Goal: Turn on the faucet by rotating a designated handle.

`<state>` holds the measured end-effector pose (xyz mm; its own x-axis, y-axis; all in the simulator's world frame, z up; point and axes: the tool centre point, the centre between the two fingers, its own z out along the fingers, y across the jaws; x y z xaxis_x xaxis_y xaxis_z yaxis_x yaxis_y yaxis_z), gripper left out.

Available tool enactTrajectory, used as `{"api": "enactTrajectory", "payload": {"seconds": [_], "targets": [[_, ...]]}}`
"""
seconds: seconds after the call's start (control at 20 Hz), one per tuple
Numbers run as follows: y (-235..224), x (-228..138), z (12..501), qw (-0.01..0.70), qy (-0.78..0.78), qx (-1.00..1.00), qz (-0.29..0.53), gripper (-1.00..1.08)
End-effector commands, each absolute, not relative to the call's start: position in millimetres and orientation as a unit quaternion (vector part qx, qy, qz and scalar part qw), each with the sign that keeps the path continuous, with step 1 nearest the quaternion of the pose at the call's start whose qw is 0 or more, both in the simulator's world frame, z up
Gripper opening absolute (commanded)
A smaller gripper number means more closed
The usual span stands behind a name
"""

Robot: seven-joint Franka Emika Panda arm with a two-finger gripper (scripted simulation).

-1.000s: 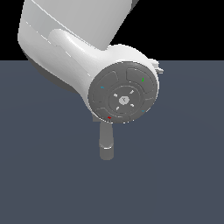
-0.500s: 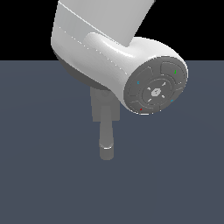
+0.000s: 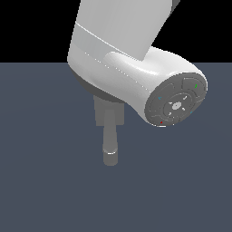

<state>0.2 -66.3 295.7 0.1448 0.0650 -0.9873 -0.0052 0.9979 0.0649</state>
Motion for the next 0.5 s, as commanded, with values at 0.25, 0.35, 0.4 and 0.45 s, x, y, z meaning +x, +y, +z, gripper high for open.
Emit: {"api": "enactTrajectory", "payload": {"seconds": [0.25,0.35,0.4,0.45], "targets": [[-78,3,263,0.725,0.689,-0.009,0.019,-1.00],[-82,4,256,0.720,0.693,-0.013,0.017,-1.00],[-84,4,252,0.718,0.696,-0.015,0.017,-1.00],[-86,4,249,0.715,0.698,-0.018,0.016,-1.00]]}}
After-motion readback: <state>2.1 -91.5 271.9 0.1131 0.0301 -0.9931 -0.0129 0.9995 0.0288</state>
